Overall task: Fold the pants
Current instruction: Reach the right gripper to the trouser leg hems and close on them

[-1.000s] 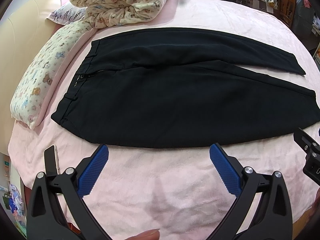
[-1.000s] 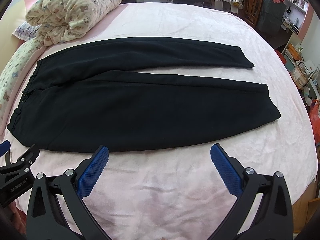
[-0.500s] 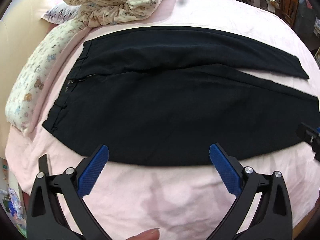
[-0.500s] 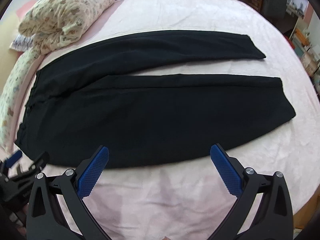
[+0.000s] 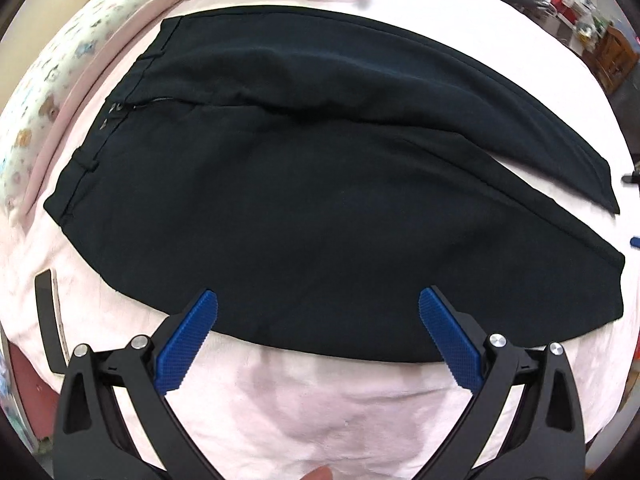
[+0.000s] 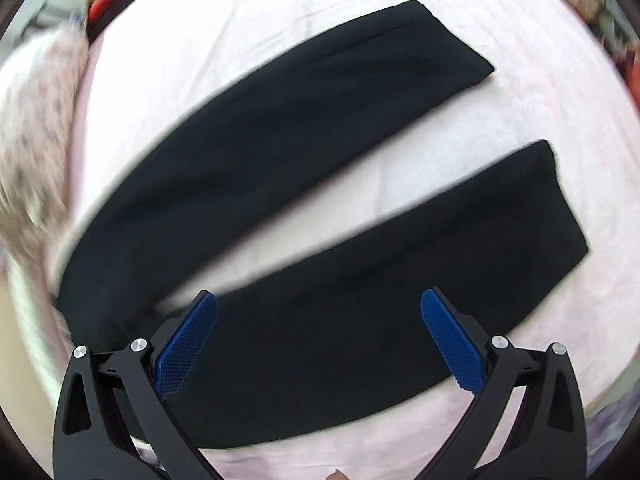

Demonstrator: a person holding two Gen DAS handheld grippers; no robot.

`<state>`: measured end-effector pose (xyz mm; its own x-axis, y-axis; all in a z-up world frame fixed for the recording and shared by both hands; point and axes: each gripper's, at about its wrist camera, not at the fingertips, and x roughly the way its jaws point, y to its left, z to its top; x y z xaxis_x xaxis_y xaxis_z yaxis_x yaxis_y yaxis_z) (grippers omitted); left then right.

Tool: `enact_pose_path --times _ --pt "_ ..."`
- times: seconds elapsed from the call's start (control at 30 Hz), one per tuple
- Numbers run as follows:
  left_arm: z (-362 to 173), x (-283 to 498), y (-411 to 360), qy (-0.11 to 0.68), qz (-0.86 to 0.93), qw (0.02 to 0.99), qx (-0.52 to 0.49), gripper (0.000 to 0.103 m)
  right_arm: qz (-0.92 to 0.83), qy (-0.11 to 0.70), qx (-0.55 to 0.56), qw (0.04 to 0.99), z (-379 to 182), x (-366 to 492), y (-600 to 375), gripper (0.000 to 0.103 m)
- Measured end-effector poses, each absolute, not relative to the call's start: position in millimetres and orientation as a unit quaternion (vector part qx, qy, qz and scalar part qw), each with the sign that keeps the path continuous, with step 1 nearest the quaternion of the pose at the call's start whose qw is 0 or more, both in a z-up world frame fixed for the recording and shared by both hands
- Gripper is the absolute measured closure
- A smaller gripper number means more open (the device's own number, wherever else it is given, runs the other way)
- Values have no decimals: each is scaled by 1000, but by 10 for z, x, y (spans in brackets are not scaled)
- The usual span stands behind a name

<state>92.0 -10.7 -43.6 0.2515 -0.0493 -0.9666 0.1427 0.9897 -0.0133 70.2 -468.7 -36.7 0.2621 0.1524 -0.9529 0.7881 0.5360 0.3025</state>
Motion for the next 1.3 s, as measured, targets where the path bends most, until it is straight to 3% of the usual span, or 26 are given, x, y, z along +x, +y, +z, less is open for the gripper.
enact_pose_path --times 0.2,0.43,0.6,0.93,1.1,1.3 --pt "-469 969 -251 603 -38 792 83 2 -286 557 503 596 -535 1134 -5391 1" --pt "-719 973 -235 646 -49 760 48 2 -334 538 562 532 -946 1615 -5827 4" --pt "-986 900 -133 685 -43 726 26 2 -382 544 511 545 -1077 1982 -5842 18" --pt "-1133 848 -90 690 -49 720 60 2 -461 559 452 521 -1259 2363 -5607 18" --pt "-1099 857 -49 682 -58 726 69 2 -496 518 485 500 -1211 2357 -5429 18" --pt "-999 727 -131 676 -58 732 69 2 -497 540 433 523 -1289 2416 -5241 16"
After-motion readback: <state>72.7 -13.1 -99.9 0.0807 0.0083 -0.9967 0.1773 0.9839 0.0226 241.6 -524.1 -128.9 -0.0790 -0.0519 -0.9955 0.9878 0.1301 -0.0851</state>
